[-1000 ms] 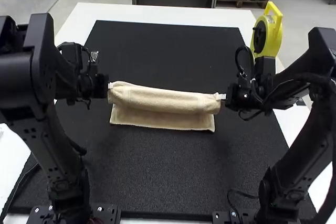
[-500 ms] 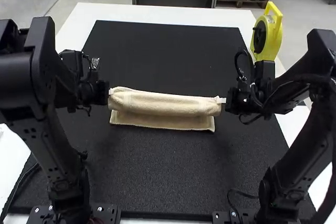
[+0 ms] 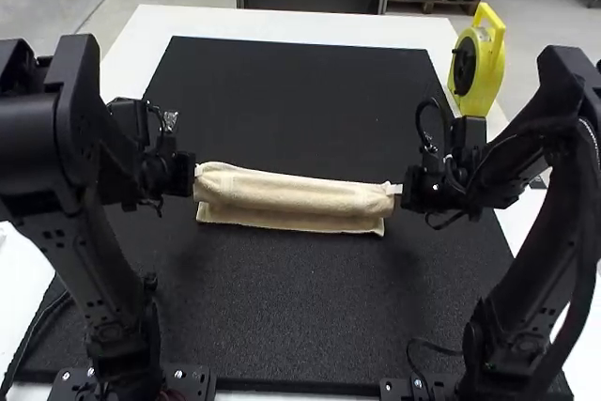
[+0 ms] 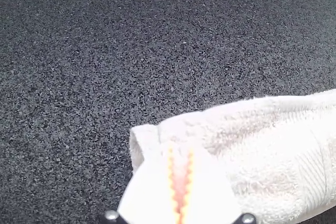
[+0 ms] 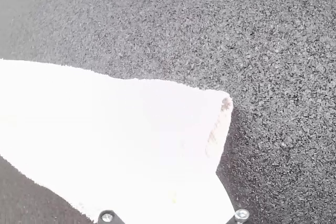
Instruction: Fold the towel.
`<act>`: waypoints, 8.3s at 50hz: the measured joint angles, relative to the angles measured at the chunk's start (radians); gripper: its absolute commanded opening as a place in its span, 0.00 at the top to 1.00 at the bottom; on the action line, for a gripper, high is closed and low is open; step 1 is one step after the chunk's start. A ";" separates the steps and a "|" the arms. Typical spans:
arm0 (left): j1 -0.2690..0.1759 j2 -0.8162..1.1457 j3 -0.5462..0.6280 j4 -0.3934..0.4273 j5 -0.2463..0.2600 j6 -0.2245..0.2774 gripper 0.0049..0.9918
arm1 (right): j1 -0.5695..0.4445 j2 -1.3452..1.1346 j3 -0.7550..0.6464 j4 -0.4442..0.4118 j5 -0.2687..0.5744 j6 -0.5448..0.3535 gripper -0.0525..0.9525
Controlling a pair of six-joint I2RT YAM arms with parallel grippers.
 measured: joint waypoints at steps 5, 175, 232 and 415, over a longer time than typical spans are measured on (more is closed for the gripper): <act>0.000 0.000 -0.010 0.019 -0.007 0.000 0.98 | 0.000 0.012 -0.003 0.013 0.000 -0.004 0.97; 0.018 -0.028 -0.026 0.061 -0.124 0.018 0.09 | 0.203 0.186 0.063 0.070 0.074 0.048 0.63; 0.018 -0.028 -0.026 0.043 -0.124 0.018 0.09 | 0.195 0.094 0.100 0.043 0.059 0.095 0.97; 0.125 -0.028 -0.026 0.070 -0.132 -0.004 0.09 | 0.779 0.410 0.623 0.073 -0.004 0.309 0.97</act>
